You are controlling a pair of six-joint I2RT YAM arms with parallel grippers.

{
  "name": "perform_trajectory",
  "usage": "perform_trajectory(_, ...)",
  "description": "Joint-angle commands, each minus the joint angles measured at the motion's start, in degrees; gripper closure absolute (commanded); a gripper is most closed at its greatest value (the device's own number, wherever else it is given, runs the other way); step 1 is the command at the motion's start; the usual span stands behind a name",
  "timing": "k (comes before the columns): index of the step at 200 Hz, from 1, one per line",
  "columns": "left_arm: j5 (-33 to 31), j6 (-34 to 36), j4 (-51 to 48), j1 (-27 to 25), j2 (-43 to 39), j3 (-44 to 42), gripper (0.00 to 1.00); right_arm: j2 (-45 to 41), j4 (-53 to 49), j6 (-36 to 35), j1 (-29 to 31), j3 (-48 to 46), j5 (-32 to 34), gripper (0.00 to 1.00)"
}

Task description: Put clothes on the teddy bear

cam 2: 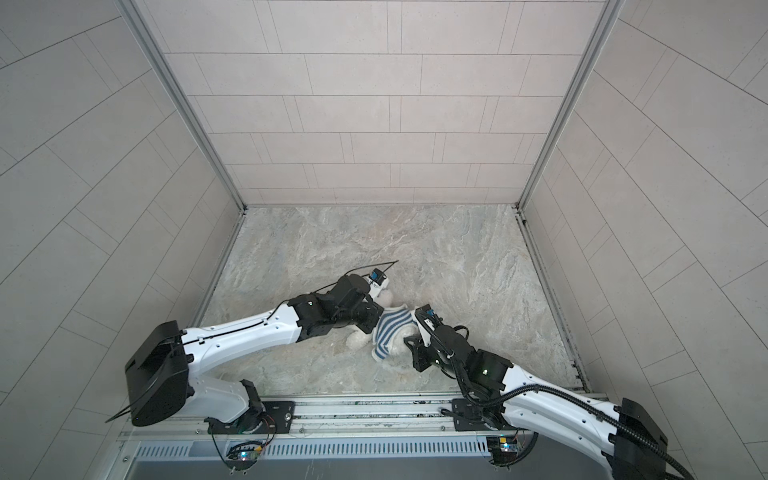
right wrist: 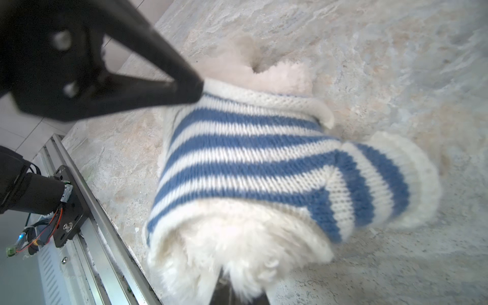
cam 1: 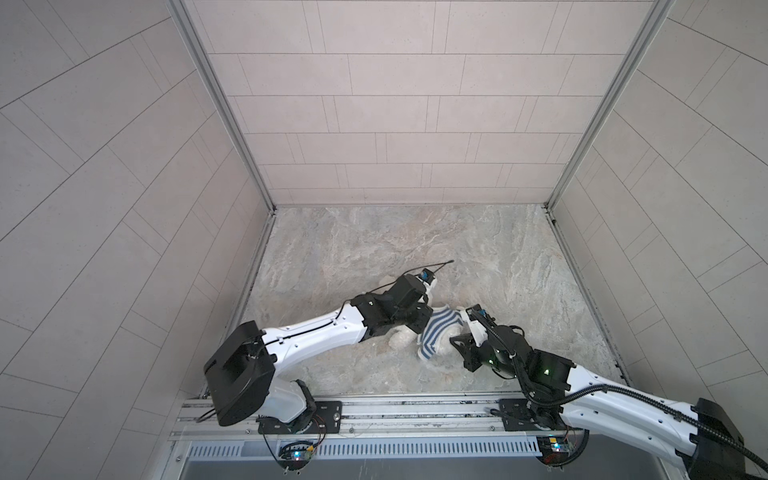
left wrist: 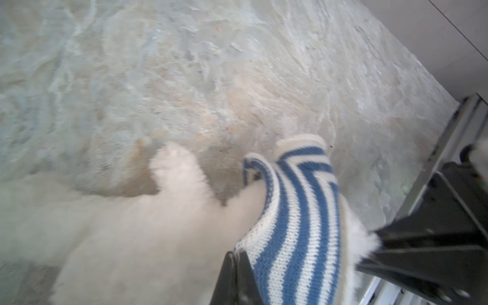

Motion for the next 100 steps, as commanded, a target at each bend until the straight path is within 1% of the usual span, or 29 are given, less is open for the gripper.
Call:
perform_trajectory(1, -1.74, -0.13, 0.65, 2.36, -1.92, -1.61, 1.0, -0.62, -3.55, -4.77, 4.71, 3.54, 7.59, 1.0)
perform_trajectory(24, -4.42, 0.08, 0.75, 3.67, -2.52, -2.93, 1.0, -0.44, -2.39, -6.05, 7.6, 4.09, 10.12, 1.0)
perform_trajectory(53, -5.44, -1.46, 2.6, 8.27, -3.0, -7.06, 1.0, -1.54, -0.23, -8.95, 11.64, 4.17, 13.74, 1.0)
perform_trajectory(79, -6.84, -3.99, 5.22, 11.85, -6.27, -12.09, 1.0, -2.75, -2.37, -10.22, 13.03, 5.06, 15.87, 1.0)
perform_trajectory(100, -8.72, -4.62, 5.86, 13.32, -8.21, -14.55, 1.0, -4.72, -1.79, -11.18, 14.09, 4.78, 16.64, 1.0)
